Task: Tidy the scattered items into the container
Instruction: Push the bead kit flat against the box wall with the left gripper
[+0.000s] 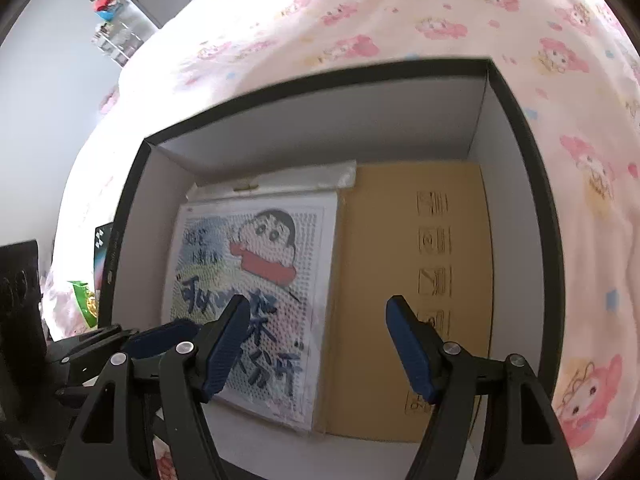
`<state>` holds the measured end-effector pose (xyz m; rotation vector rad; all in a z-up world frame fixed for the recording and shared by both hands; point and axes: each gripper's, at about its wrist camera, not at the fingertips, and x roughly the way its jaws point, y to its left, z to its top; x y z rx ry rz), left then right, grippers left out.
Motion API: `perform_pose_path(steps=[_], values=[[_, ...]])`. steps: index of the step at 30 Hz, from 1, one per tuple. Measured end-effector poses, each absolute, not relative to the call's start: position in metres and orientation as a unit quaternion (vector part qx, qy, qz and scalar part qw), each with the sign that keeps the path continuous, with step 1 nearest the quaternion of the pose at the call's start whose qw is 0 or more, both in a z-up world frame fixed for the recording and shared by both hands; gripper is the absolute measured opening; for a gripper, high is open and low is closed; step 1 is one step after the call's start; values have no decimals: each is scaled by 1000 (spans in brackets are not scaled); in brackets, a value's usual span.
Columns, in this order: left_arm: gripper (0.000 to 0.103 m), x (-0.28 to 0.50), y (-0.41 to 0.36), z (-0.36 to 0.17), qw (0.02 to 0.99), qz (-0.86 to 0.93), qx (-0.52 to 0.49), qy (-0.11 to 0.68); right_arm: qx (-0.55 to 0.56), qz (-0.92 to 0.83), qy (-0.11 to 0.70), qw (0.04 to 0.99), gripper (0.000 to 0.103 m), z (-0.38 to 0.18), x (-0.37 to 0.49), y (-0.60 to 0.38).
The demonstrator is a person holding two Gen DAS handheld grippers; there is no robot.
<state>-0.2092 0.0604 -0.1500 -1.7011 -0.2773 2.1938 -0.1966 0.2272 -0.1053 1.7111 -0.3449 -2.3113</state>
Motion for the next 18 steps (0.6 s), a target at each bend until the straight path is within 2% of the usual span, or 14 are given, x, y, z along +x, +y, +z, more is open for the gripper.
perform_pose_path(steps=[6,13,16,18], values=[[34,-259,69,-155,151,759,-630,-61,583,-793,-126,122,69,-106,-199,243],[35,-302,75,-149,127,785,-605,-50,599,-783,-126,114,66,-121,-209,244],[35,-294,73,-157,110,774,-620,-71,633,-720,-206,193,66,-150,-220,237],[35,-276,71,-156,107,779,-613,-75,643,-703,-215,216,69,-158,-224,228]])
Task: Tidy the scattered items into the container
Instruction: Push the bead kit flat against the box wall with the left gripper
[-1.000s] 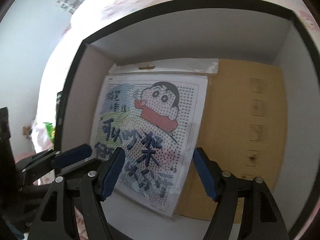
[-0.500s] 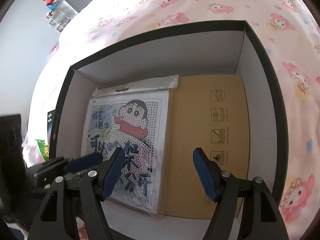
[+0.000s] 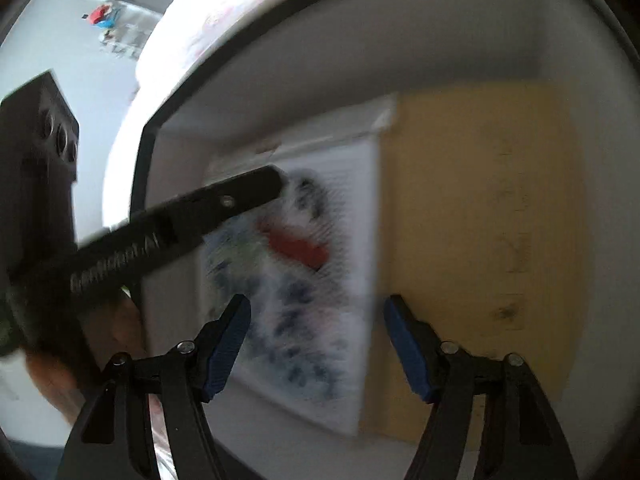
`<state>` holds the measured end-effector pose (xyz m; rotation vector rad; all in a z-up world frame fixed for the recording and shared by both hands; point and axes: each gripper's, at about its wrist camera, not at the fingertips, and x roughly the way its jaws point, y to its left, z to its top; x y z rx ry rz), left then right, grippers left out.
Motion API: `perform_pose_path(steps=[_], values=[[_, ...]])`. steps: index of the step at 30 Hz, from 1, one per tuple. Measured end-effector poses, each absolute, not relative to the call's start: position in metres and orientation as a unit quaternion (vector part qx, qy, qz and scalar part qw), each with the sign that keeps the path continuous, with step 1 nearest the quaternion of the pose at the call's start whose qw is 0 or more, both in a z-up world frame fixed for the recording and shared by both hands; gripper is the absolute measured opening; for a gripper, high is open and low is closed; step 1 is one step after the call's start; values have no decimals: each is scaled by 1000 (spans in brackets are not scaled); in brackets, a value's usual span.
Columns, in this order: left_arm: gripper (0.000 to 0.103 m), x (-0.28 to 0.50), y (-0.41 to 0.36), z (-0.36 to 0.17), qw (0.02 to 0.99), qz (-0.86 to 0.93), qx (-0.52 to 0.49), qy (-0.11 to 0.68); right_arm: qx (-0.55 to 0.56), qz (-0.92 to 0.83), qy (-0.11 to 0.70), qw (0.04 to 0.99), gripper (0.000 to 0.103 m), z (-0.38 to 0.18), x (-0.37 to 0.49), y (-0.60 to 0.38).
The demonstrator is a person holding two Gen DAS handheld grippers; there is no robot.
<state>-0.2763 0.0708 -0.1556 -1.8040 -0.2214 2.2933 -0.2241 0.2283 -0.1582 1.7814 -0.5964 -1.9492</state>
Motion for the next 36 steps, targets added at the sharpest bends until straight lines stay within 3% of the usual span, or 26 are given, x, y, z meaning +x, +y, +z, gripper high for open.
perform_pose_path(steps=[15,21,25,36], values=[[38,-201,48,-117,114,805,-577,-84,537,-835,-5,117,69,-81,-174,204],[38,-193,54,-133,117,792,-592,-89,559,-821,-28,110,69,-103,-185,225],[39,-192,53,-152,137,756,-625,-138,574,-810,-52,106,69,-109,-185,232],[39,-192,51,-163,104,763,-630,-101,600,-782,-125,116,69,-128,-198,234]])
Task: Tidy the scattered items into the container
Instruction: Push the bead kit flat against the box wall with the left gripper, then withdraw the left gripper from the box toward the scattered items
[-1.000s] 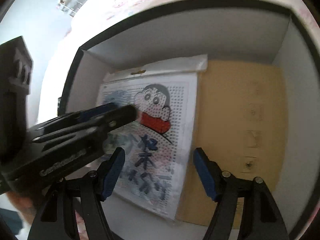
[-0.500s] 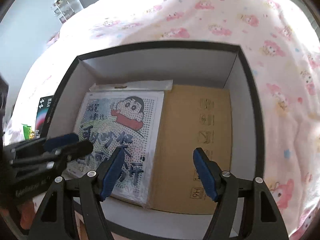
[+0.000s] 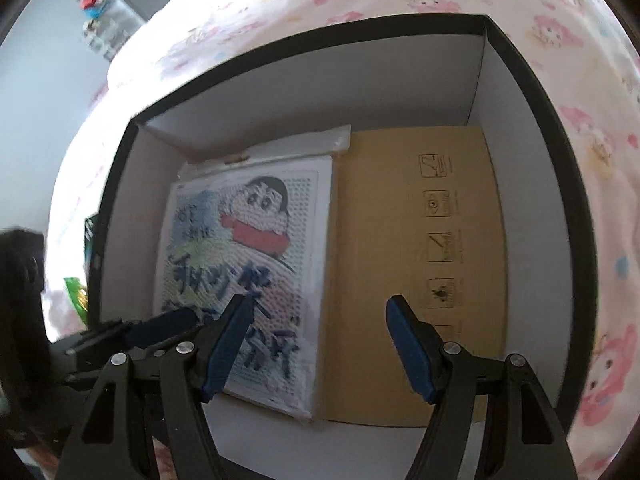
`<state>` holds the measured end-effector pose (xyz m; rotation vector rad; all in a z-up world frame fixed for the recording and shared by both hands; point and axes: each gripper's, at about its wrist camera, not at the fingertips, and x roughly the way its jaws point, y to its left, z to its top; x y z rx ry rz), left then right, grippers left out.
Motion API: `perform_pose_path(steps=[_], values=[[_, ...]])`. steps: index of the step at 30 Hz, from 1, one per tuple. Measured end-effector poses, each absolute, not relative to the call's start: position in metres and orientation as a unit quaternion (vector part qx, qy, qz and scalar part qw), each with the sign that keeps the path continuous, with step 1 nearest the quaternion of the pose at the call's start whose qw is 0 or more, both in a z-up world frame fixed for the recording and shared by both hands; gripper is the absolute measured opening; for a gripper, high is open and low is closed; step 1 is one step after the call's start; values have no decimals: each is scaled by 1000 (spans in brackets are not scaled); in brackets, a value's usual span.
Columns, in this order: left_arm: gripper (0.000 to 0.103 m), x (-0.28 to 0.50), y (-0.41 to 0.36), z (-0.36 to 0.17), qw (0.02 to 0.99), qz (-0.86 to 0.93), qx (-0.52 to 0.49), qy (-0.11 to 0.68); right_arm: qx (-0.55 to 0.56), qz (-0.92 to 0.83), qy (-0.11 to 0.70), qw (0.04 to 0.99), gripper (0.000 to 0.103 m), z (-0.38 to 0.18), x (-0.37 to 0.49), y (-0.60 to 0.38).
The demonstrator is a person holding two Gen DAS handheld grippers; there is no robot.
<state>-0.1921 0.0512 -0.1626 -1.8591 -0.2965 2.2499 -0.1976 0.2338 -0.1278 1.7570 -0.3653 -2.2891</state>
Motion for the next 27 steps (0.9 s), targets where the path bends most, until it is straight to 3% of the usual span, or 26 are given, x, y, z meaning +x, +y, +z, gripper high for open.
perform_pose_path(steps=[8,16,21,27], values=[[41,-179,47,-144,101,784,-601,-118,620,-756,-158,140,68,-142,-199,224],[40,-181,43,-141,115,783,-595,-139,628,-751,-137,148,68,-152,-201,202],[41,-172,41,-132,117,796,-577,-139,587,-799,-70,110,68,-125,-181,191],[41,-154,43,-99,130,823,-537,-132,521,-848,-64,75,68,-84,-152,189]])
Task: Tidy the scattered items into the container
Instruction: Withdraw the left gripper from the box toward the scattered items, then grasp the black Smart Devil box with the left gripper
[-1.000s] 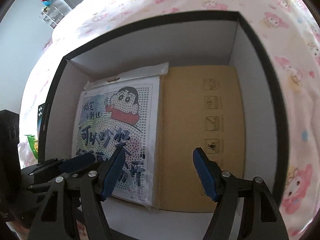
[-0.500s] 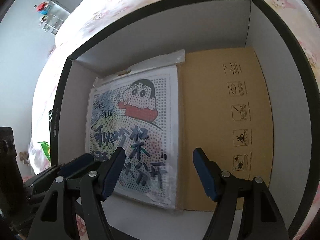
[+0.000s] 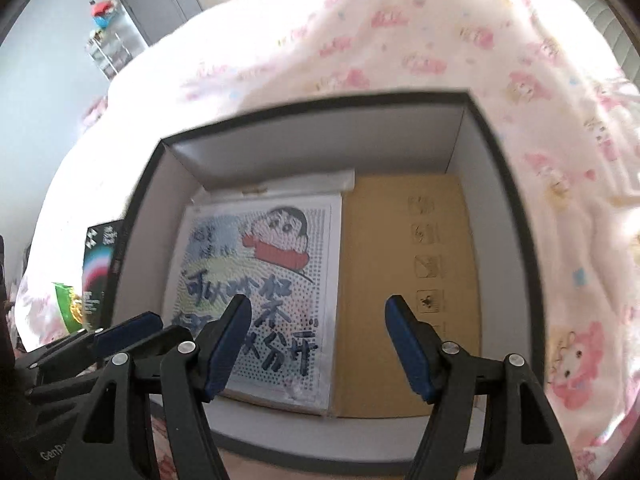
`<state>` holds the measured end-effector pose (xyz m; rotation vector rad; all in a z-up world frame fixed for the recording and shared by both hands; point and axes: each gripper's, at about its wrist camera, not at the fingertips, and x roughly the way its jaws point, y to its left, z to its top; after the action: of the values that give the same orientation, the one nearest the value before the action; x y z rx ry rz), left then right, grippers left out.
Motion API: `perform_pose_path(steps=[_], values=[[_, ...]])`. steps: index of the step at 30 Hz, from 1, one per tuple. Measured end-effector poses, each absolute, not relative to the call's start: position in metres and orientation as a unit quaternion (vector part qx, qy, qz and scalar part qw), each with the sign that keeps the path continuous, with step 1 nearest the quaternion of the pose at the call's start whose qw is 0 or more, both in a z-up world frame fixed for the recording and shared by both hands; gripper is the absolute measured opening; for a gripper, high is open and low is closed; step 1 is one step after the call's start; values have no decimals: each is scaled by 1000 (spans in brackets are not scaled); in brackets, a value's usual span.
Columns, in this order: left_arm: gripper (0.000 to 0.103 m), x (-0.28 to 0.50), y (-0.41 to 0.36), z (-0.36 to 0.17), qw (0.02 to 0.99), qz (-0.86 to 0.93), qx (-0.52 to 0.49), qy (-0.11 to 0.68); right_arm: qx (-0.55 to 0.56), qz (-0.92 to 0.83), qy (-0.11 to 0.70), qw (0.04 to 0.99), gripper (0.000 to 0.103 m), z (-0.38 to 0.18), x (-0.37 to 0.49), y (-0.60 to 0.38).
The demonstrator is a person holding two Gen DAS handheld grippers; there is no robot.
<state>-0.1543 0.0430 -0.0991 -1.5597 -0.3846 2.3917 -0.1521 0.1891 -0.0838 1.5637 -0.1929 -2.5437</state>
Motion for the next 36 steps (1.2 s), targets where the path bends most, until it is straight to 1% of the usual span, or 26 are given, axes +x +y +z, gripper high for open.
perform_pose_path(steps=[5,9,14,18,23,25,26,27,31,34,36], values=[[41,-130,41,-64,147,841,-504,-127,467,-881,-25,65,68,-43,-120,189],[41,-112,35,-45,155,848,-490,-132,450,-890,-31,59,68,-13,-116,207],[41,-89,24,-32,163,858,-470,-126,431,-901,-24,52,68,4,-90,191],[41,-74,1,-28,158,864,-462,-125,432,-898,-40,68,68,4,-76,173],[41,-63,-46,-32,138,862,-464,-148,430,-894,-42,116,67,-1,-74,134],[41,-60,-67,-33,122,863,-466,-153,421,-892,-79,147,66,-6,-78,122],[42,-58,-76,-33,119,864,-465,-154,437,-882,-90,153,64,-12,-85,112],[42,-56,-90,-32,109,865,-464,-154,447,-876,-91,157,64,-16,-90,103],[42,-58,-139,-41,61,863,-474,-162,429,-875,-99,202,64,-13,-94,67],[42,-66,-165,-54,39,858,-488,-158,441,-865,-58,234,64,-22,-100,30],[39,-69,-173,-62,34,853,-497,-157,451,-854,-28,258,60,-31,-101,6]])
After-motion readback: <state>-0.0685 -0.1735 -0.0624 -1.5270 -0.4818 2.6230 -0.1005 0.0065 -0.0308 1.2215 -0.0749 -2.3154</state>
